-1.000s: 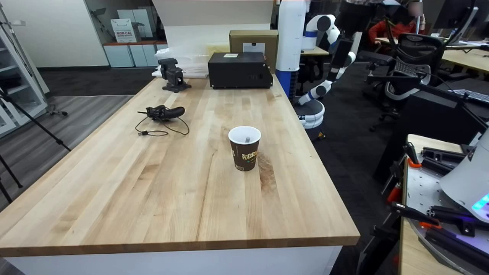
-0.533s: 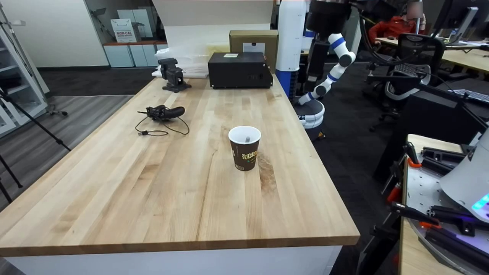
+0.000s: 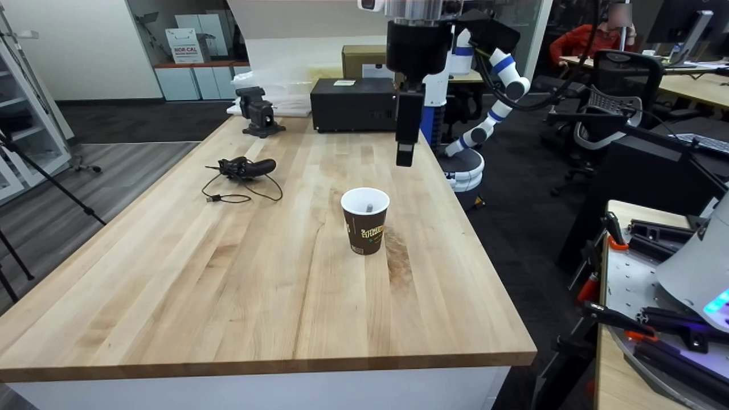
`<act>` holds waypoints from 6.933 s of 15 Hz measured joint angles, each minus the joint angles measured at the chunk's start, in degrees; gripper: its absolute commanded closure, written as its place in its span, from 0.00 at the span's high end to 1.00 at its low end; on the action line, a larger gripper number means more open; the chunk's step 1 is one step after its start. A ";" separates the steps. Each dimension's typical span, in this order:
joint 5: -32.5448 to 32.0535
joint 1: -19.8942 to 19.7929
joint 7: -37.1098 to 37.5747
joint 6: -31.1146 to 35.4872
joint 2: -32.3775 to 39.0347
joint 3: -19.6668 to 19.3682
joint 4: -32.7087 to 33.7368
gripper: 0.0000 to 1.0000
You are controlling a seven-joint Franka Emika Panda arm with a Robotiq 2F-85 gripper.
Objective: Remove the pen from the cup and put it on the table
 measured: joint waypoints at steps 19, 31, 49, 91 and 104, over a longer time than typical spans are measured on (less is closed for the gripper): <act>-8.50 4.03 0.95 -3.36 18.32 -1.06 13.12 0.97; -8.85 4.73 0.87 -3.28 22.72 -2.68 15.38 0.13; -10.54 4.95 0.83 -3.29 22.97 -3.86 18.03 0.04; -10.72 6.90 -1.04 -6.26 23.88 -3.20 18.16 0.47; -10.71 7.99 -1.05 -7.87 22.42 -2.17 18.10 0.03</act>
